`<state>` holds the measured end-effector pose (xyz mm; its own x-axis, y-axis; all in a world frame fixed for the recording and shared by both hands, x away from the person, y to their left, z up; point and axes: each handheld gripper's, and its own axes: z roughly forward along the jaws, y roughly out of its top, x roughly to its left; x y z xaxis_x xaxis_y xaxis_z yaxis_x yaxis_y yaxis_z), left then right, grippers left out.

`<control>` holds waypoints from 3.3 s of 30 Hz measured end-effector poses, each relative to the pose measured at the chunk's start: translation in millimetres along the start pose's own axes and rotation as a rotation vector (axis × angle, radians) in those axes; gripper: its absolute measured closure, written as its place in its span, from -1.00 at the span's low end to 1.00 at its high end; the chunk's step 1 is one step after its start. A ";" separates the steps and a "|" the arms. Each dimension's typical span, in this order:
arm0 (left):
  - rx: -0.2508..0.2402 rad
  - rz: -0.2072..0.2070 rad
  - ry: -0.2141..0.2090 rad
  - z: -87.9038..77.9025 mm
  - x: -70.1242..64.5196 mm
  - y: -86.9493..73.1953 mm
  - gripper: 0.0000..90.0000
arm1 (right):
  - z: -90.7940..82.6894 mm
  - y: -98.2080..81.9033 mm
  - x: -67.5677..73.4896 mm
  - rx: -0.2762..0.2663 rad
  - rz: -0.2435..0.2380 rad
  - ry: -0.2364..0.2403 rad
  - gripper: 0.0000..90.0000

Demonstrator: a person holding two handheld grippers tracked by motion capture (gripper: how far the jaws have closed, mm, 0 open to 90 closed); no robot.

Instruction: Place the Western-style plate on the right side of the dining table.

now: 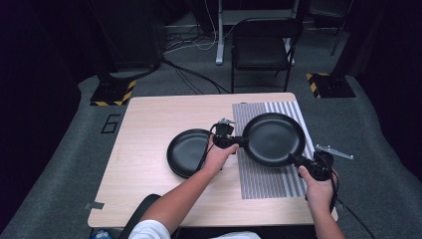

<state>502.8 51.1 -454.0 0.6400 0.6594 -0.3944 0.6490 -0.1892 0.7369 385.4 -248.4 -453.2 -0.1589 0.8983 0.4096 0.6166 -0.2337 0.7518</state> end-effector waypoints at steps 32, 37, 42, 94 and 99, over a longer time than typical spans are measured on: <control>0.039 -0.033 0.017 22.0 9.8 -14.5 0.46 | 16.9 -10.5 -13.0 0.038 -0.002 -0.024 0.36; 0.043 -0.039 0.019 27.1 11.1 -15.7 0.46 | 20.3 -11.3 -17.2 0.046 0.001 -0.029 0.36; 0.048 -0.043 0.020 31.5 13.1 -16.2 0.46 | 22.7 -11.9 -19.1 0.049 0.005 -0.033 0.36; 0.117 -0.069 0.087 58.5 22.1 -19.0 0.46 | 50.6 -15.5 -40.1 0.121 0.042 -0.052 0.34; 0.121 -0.075 0.095 60.0 23.8 -19.1 0.46 | 56.0 -15.6 -41.8 0.126 0.047 -0.050 0.34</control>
<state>530.4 26.8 -510.4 0.5501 0.7396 -0.3878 0.7418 -0.2195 0.6337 425.5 -261.5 -510.9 -0.0913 0.9056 0.4141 0.7147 -0.2300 0.6605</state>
